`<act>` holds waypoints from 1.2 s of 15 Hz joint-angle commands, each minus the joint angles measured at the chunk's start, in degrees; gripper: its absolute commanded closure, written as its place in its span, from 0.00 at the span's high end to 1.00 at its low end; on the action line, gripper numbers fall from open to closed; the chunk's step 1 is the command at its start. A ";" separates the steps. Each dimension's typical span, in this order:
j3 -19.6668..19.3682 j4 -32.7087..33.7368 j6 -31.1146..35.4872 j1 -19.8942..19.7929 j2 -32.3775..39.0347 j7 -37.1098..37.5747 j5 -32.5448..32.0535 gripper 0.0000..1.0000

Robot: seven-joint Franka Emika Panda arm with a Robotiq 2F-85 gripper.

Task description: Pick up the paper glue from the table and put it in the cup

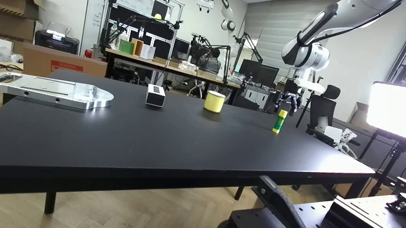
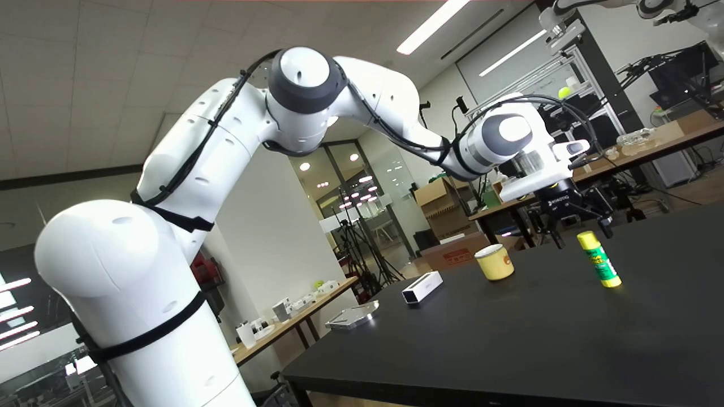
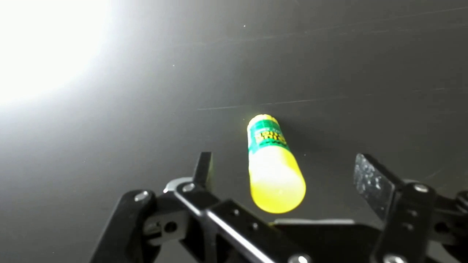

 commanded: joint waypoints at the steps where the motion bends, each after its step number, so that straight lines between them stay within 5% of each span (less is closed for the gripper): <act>1: 0.50 1.65 0.68 -0.67 1.11 2.17 -0.24 0.66; 9: 1.10 1.22 1.69 -0.49 0.16 2.27 0.04 0.11; 13: 1.90 3.12 -0.60 2.10 -2.46 3.85 -0.63 0.09; 18: 2.78 13.85 -8.49 7.63 -2.85 7.65 -2.00 0.09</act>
